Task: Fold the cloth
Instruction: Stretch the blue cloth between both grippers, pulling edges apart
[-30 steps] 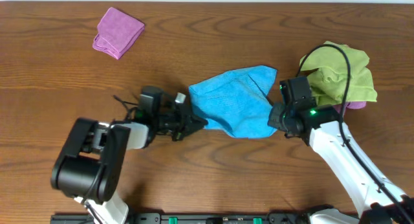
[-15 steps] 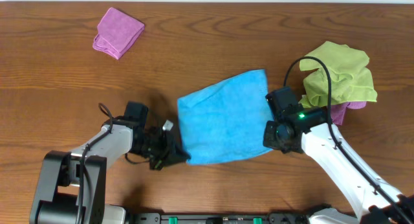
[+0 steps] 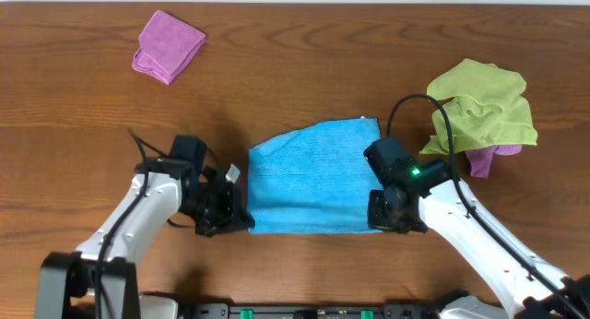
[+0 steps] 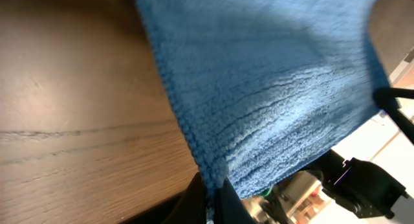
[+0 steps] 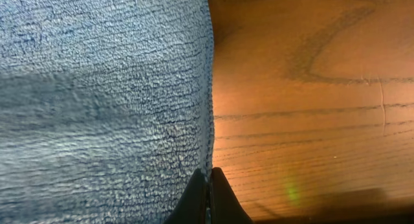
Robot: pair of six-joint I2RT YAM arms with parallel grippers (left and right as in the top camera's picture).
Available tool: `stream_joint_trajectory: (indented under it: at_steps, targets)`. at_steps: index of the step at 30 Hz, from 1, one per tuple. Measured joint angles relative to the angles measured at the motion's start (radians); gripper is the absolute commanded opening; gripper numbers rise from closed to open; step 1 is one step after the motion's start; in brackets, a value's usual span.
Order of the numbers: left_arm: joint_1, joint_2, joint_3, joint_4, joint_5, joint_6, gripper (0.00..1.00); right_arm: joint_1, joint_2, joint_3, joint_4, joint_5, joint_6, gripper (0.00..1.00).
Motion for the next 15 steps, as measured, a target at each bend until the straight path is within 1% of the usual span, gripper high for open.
stream_joint_trajectory:
  at_steps: [4,7,12,15]
  targets:
    - [0.006,-0.045,0.067,0.001,-0.039,-0.017,0.06,0.0,-0.002,0.0,0.034,0.0,0.008,0.01]
    - [0.027,-0.074,0.109,0.003,-0.083,-0.031,0.06,0.0,-0.023,0.0,0.119,0.003,0.014,0.01]
    - [0.034,-0.082,0.119,0.036,-0.135,-0.035,0.06,0.0,-0.031,0.001,0.313,0.035,0.014,0.02]
    - [0.034,-0.081,0.119,0.034,-0.154,-0.035,0.06,0.0,-0.031,0.001,0.328,0.046,0.014,0.01]
